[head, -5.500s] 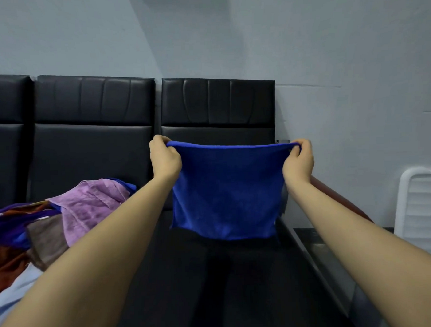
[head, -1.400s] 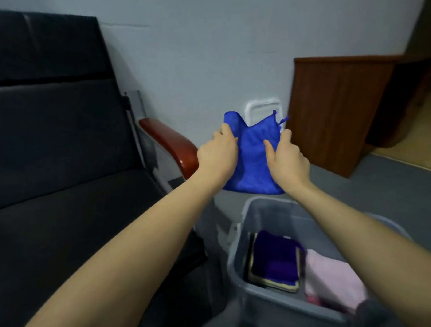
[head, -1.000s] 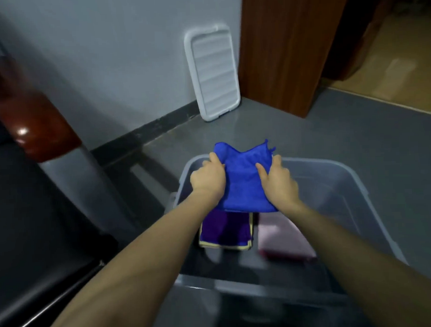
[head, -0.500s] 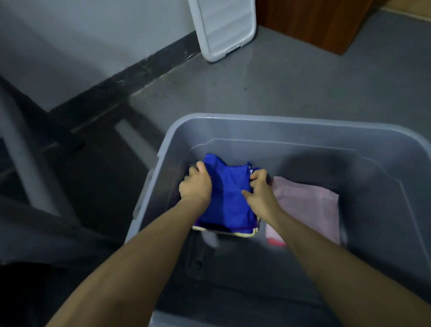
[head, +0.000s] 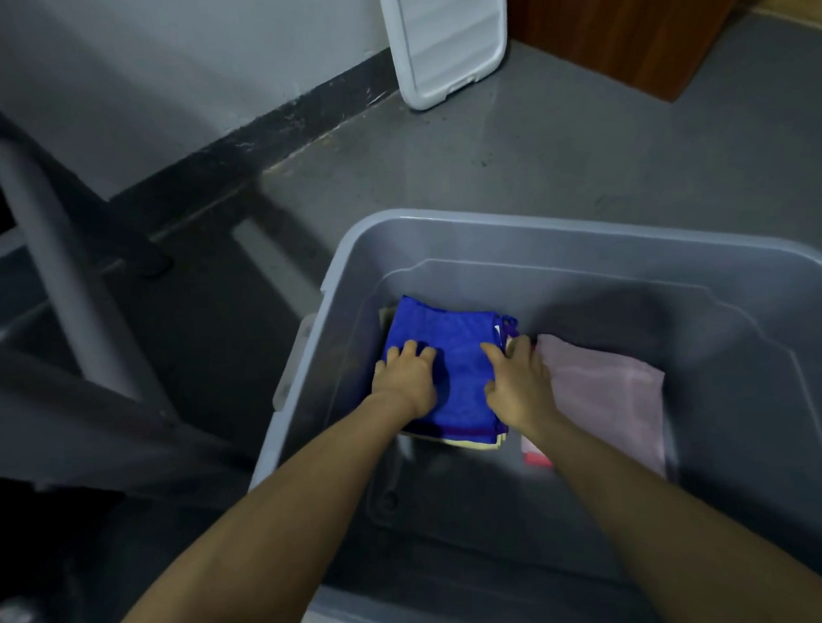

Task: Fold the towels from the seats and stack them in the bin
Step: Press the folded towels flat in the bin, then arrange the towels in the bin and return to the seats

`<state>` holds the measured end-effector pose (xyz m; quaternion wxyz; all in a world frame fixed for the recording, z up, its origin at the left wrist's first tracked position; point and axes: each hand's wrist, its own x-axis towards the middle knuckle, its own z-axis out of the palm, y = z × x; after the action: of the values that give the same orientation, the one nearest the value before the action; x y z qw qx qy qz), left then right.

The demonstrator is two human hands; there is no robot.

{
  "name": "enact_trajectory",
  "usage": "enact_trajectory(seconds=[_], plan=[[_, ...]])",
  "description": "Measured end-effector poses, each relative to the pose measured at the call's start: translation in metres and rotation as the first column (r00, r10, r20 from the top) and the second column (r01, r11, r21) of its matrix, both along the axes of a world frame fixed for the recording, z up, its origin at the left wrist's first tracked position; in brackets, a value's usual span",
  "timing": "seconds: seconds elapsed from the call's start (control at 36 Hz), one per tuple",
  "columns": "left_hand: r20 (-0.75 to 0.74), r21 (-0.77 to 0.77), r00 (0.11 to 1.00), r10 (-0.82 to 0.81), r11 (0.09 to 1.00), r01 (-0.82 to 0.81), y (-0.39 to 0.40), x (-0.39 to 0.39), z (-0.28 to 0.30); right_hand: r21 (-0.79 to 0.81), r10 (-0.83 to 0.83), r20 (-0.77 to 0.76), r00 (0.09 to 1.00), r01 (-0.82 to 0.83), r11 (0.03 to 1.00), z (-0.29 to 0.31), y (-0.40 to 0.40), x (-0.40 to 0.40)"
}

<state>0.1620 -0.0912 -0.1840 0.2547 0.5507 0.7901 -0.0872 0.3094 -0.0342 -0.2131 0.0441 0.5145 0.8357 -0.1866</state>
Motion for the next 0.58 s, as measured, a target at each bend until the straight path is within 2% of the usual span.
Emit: enact_trajectory(seconds=[0.17, 0.28, 0.42, 0.58], plan=[[0.077, 0.152, 0.995, 0.064, 0.986, -0.075, -0.009, 0.006, 0.042, 0.051, -0.013, -0.173, 0.985, 0.022, 0.998, 0.036, -0.010, -0.004], [0.153, 0.261, 0.982, 0.114, 0.953, -0.152, -0.017, 0.007, 0.080, 0.004, -0.068, -0.316, 0.946, 0.073, 0.997, 0.069, -0.014, -0.005], [0.205, 0.426, 0.966, 0.157, 0.874, -0.232, -0.038, 0.005, 0.141, 0.035, -0.074, -0.465, 0.882, 0.102, 0.994, 0.134, -0.023, -0.007], [0.184, 0.609, 0.973, 0.136, 0.762, -0.221, -0.067, -0.004, 0.226, 0.134, 0.011, -0.577, 0.817, 0.081, 0.988, 0.215, -0.051, -0.022]])
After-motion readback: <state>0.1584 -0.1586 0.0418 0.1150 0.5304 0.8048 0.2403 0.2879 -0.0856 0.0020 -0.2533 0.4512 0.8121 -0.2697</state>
